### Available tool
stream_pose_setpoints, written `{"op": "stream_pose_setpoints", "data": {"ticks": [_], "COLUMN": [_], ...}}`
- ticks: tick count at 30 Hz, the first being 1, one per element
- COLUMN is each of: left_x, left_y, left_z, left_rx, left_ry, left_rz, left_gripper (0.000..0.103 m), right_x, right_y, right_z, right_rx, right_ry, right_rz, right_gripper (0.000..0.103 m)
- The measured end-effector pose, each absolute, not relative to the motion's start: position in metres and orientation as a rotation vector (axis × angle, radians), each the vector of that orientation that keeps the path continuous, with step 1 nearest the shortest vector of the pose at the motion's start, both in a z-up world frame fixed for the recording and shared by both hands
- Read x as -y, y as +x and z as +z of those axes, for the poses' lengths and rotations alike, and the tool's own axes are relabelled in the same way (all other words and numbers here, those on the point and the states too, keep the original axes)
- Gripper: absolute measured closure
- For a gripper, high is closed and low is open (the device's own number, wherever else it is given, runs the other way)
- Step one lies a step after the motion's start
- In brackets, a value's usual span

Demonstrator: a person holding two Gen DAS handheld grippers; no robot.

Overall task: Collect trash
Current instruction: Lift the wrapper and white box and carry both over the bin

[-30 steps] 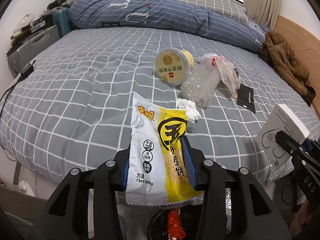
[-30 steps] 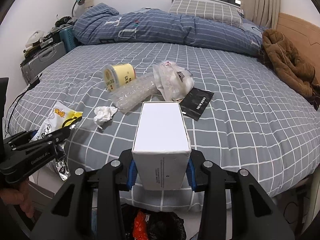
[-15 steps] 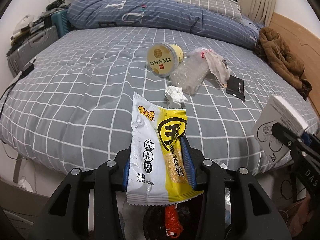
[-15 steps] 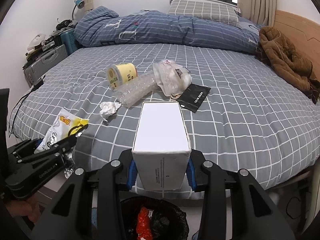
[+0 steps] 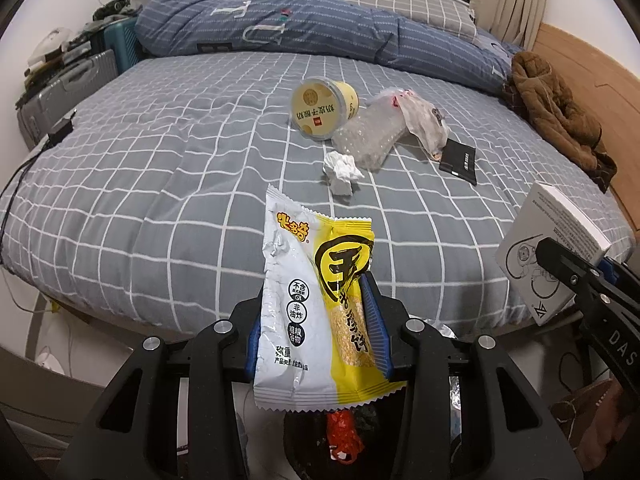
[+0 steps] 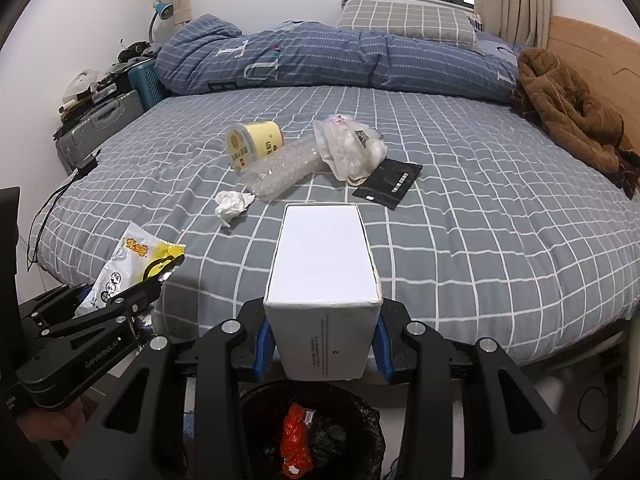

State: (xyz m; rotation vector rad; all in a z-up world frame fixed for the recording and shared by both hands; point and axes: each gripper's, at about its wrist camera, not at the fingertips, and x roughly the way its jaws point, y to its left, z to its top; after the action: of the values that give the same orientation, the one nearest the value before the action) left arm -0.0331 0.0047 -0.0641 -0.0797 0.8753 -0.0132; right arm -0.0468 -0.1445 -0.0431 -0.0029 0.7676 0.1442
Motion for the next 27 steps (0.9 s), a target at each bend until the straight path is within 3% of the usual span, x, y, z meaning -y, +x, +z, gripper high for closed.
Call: {"op": "stream_pose_setpoints", "data": {"ticks": [27], "left_x": [-0.001], "left_y": [-0.101], "left_z": [-0.096], "left_rx": [-0.968], "left_ry": [-0.095], "left_rz": [-0.033], "left_gripper": [0.062], "right_x": [0.132], "right_y": [-0.103], "right_z": [-0.076], "right_rx": [-0.866], "right_ry": [0.001], "right_rz": [0.185], "right_gripper": [0.066]}}
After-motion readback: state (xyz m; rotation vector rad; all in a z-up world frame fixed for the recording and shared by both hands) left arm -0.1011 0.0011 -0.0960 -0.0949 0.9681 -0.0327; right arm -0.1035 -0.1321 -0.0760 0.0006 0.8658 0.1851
